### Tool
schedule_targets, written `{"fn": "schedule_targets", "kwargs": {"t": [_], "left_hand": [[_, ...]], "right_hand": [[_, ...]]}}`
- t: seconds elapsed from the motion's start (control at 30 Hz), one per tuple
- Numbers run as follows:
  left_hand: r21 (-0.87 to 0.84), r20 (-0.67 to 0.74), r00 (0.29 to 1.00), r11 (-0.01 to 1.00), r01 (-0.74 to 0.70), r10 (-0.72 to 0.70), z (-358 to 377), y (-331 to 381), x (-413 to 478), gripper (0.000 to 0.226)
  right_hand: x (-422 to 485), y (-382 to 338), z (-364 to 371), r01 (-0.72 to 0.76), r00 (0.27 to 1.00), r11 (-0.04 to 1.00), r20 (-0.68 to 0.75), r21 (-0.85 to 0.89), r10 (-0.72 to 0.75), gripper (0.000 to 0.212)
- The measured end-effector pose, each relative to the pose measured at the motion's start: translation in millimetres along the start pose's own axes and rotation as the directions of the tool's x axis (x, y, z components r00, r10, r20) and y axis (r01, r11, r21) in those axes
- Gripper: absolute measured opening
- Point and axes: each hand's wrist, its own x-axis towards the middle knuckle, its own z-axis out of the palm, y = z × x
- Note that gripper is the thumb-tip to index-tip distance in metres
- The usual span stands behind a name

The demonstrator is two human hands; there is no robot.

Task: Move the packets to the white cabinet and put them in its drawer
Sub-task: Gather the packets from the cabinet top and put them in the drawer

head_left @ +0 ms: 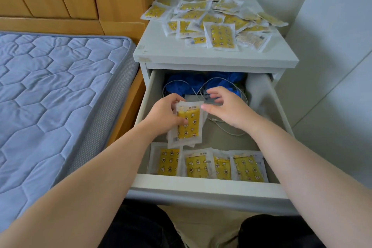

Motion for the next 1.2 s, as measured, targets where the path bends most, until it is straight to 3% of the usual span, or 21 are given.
{"fn": "schedule_targets", "kwargs": {"t": [0.1,0.13,0.2,0.33,0.37,0.43,0.5,0.57,0.67,0.83,1.0,1.13,1.2], "left_hand": [[0.002,0.042,0.999,1.000,-0.028,0.028,5.6,4.5,-2.4,0.051],[0.002,0.043,0.998,0.999,-0.036,0.036,6.4,5.6,-3.0,0.052],[-0.049,0.042,0.998,0.998,-0.036,0.038,5.9,7.1,-4.1,0.053],[-0.246,0.037,0.999,0.969,0.031,-0.022,-0.1,0.2,-0.8,0.055],[-0.216,0.033,0.999,0.976,0.041,-0.035,0.7,-3.0,0.2,0.054],[0.006,0.052,0.998,0.999,0.037,-0.037,6.0,-10.8,1.8,0.054],[0.305,0.212,0.974,0.952,0.016,-0.084,15.0,-18.6,1.7,0.057],[0.516,0.406,0.879,0.857,0.006,-0.251,22.9,-25.5,0.1,0.066],[0.688,0.474,0.781,0.724,-0.041,-0.406,27.3,-35.2,-1.6,0.080],[0.747,0.478,0.761,0.659,-0.089,-0.438,30.6,-40.2,-0.7,0.076],[0.760,0.490,0.754,0.637,-0.124,-0.438,32.6,-38.8,0.1,0.067],[0.757,0.498,0.749,0.640,-0.129,-0.438,31.0,-37.4,-0.7,0.061],[0.753,0.508,0.728,0.648,-0.115,-0.460,30.6,-35.9,-2.1,0.066]], "right_hand": [[1.2,-4.0,7.0,0.045,0.990,0.995,0.137,-0.083,-0.034,0.022],[1.8,-4.5,9.2,0.057,0.988,0.992,0.147,-0.111,-0.040,0.022],[3.3,-4.2,9.5,0.058,0.990,0.991,0.138,-0.122,-0.041,0.027],[8.4,10.9,-7.7,-0.053,0.998,0.997,0.039,-0.053,0.056,0.014],[9.9,19.8,-12.9,-0.126,0.990,0.991,0.052,-0.049,0.128,0.012],[10.1,35.9,-18.2,-0.268,0.948,0.960,0.154,-0.082,0.277,0.006],[7.8,45.9,-10.5,-0.316,0.887,0.927,0.285,-0.200,0.363,0.004],[4.2,45.6,8.1,-0.227,0.845,0.885,0.369,-0.407,0.387,0.012],[1.4,39.0,40.9,-0.122,0.840,0.822,0.384,-0.557,0.385,0.020],[-3.7,35.0,67.1,0.085,0.836,0.701,0.434,-0.708,0.337,0.045],[-7.2,38.5,66.3,0.139,0.779,0.744,0.536,-0.654,0.326,0.052],[-6.2,34.5,74.4,0.209,0.788,0.763,0.567,-0.612,0.239,0.054],[-4.6,35.3,76.4,0.215,0.772,0.762,0.584,-0.611,0.250,0.065]]}}
